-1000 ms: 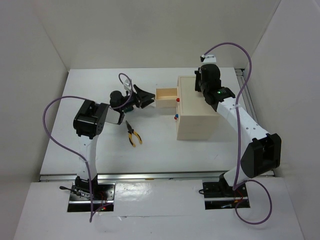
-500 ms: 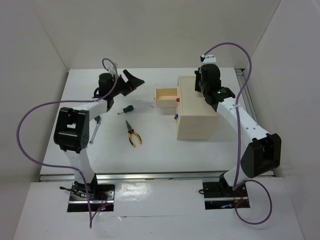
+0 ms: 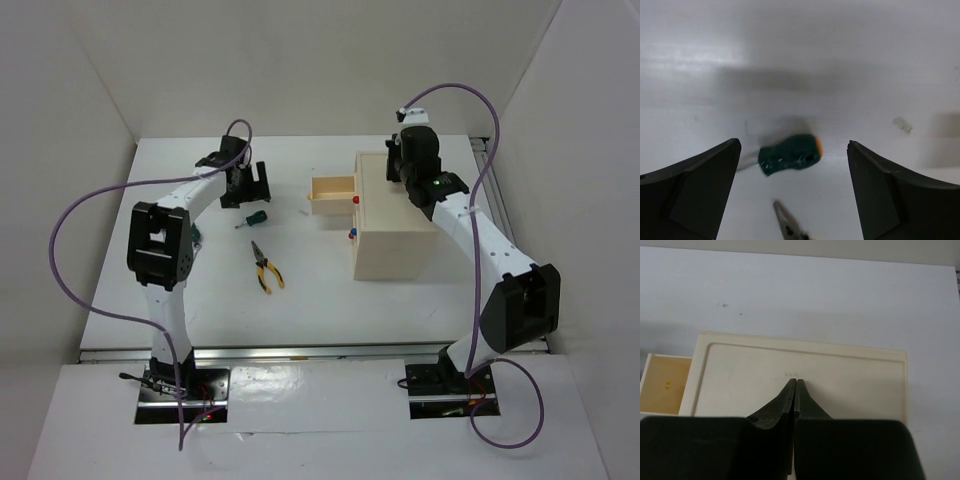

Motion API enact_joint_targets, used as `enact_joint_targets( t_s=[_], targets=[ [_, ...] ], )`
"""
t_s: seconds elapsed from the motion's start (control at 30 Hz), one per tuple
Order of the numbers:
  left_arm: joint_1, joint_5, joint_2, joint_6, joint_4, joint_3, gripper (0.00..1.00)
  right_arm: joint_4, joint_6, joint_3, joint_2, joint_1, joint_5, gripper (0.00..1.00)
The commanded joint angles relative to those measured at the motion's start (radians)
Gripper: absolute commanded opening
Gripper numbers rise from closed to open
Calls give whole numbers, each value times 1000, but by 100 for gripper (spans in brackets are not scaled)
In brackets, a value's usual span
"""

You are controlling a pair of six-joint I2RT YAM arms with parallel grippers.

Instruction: Sort the tools into containers

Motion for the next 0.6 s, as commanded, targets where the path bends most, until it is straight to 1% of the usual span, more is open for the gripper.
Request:
enact_joint_targets(
  t_s=[0.0,0.03,0.1,0.13,0.17,0.2,0.23,0.27,0.33,0.37,0.47,0.5,0.53,0.57],
  targets=[
    [19,-56,-103,-149,-250,-6,100,-203,-6,-39,72,11,-63,0],
    [20,-56,-135,-241,-250,-17,100,-203,-6,-39,72,11,-63,0],
    [20,-56,-187,-330,-239,-37,100,-203,-6,-39,72,11,-73,0],
    [9,-56,-218,-416,-239,-37,100,-203,-6,-39,63,11,-73,0],
    [9,-67,-218,-461,-239,-28,100,-203,-6,-50,63,11,-73,0],
    [-2,-47,-227,-498,-239,-27,100,-193,-6,-50,63,11,-73,0],
    [-2,-47,-227,-536,-239,-14,100,-193,-6,-50,63,11,-73,0],
    [-2,-47,-218,-649,-255,-14,100,-193,-6,-50,63,11,-73,0],
    [-31,-79,-218,-751,-264,-53,100,-193,-6,-50,54,11,-73,0],
    [-31,-88,-218,-865,-264,-70,100,-193,-6,-50,53,11,-73,0],
    [-45,-66,-209,-1039,-290,-148,100,-203,-6,-50,53,11,-73,0],
    [-45,-50,-209,-1140,-290,-165,100,-203,-6,-50,53,11,-73,0],
    [-45,-39,-182,-1171,-290,-176,100,-203,-6,-50,53,11,-73,0],
    [-54,-59,-169,-1196,-307,-161,100,-203,-6,-59,44,11,-73,0]
  ],
)
